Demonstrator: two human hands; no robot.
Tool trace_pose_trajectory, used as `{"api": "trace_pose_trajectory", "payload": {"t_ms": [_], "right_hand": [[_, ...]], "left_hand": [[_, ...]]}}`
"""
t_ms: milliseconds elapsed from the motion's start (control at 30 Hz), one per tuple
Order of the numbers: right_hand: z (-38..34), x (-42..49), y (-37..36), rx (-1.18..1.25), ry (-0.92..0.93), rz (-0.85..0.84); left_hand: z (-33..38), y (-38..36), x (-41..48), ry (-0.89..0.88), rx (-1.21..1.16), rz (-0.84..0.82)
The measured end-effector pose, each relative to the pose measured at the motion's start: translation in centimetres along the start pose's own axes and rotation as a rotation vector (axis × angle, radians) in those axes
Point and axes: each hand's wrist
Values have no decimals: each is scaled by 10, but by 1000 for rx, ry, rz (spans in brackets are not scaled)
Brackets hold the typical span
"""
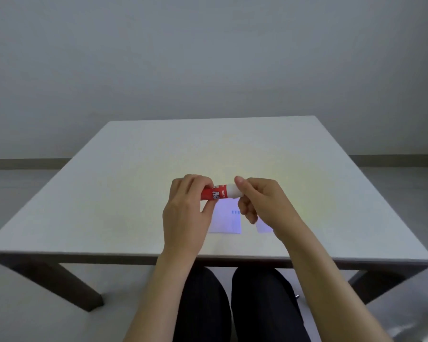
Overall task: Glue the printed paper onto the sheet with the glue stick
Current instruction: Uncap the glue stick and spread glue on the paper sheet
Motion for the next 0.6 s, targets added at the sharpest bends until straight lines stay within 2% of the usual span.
{"api": "trace_pose_trajectory", "payload": {"t_ms": [100,267,333,400,467,600], "right_hand": [[-2,1,7,0,130,-62],[-6,7,8,-89,34,26],[-4,7,9,-94,107,40],[0,6,12,-33,166,-31],[1,7,16,-32,134,-64],[1,12,23,-67,-33,-7]], "left_hand": [[-1,1,5,-11,16,12],[4,-1,9,-64,34,3],[6,-1,9,-76,42,-4],[5,-1,10,-69,38,5],[5,-2,10,-68,36,10],[11,-9,12,-67,40,-35]]}}
Point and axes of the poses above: each hand's wrist, its own x-axis towards the middle knuckle, its own y-axis out of the back of the hand, z = x × y, and after that the axes turned 8 degrees about z, right-handed
